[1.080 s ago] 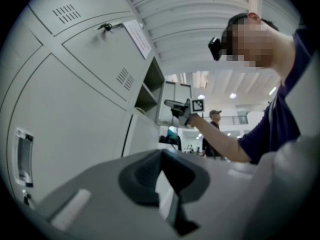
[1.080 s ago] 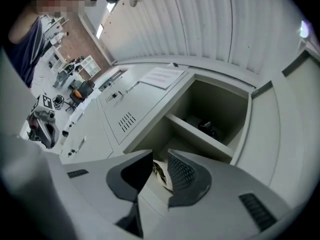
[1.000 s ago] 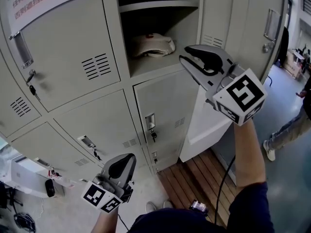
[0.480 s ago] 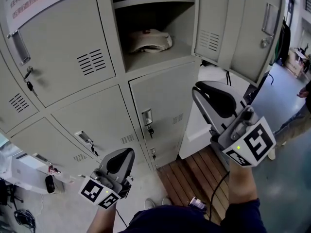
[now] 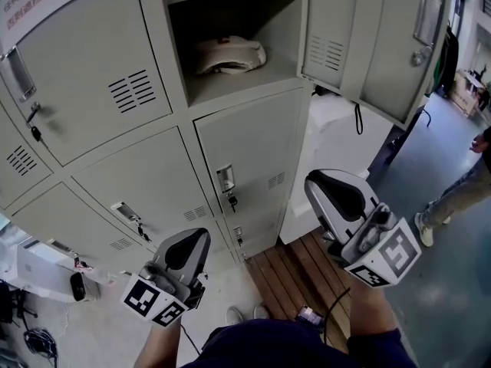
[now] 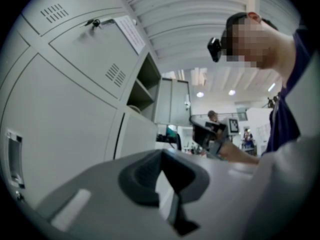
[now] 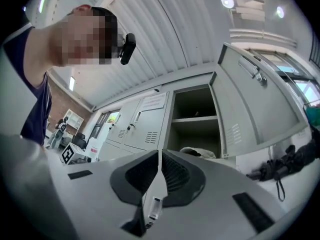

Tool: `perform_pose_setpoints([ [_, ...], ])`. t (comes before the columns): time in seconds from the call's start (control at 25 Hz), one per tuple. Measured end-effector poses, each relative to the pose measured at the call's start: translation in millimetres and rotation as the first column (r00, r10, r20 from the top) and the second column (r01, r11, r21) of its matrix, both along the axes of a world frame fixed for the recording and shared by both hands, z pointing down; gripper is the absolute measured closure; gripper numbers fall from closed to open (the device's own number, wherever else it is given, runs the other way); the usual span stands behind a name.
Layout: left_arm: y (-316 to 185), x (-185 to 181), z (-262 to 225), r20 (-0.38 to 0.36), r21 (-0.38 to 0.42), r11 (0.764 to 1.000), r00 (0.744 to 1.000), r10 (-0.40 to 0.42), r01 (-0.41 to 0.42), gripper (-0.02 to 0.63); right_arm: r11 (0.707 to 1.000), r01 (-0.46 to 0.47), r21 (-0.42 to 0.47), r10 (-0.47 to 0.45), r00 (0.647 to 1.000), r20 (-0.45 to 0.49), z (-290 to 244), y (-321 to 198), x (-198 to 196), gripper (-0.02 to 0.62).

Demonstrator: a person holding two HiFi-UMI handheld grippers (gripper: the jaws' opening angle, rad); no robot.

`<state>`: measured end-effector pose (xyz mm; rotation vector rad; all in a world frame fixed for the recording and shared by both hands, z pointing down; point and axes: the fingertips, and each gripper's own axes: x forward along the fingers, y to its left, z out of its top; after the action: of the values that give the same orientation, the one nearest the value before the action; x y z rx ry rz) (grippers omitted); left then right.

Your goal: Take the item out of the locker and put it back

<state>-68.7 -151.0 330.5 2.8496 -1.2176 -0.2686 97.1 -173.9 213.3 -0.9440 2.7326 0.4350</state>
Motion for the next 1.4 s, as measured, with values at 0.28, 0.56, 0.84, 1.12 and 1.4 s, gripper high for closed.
perform_pose_setpoints([
  [0.28,-2.8,1.9,3.2,-0.001,-0.008,1.0,1.0,-0.007,0.007,0.603,0.995,0.011,-0.1,-0.007,0.999,0.043,37.3,1.1,3.1,0.574],
  [0.56,-4.6,3.2,4.2,0.001,-0.009,1.0,1.0,-0.009,0.009,0.603,0.989,0.011,-0.15,-0.002,0.998,0.06,59.4,1.9,0.9,0.574],
  [0.84,-5.2,3.4,4.6,0.001,-0.011,1.0,1.0,-0.013,0.013,0.603,0.983,0.019,-0.183,-0.006,0.997,0.071,71.8,2.5,-0.5,0.575],
  [1.12,-6.0,4.1,5.2,0.003,-0.011,1.0,1.0,-0.013,0.013,0.603,0.977,0.034,-0.21,-0.019,0.997,0.075,81.3,1.9,-1.8,0.578],
  [1.4,-7.5,3.5,5.4,0.004,-0.013,1.0,1.0,-0.012,0.012,0.603,0.974,0.039,-0.225,-0.025,0.997,0.066,87.5,1.1,-5.2,0.58],
])
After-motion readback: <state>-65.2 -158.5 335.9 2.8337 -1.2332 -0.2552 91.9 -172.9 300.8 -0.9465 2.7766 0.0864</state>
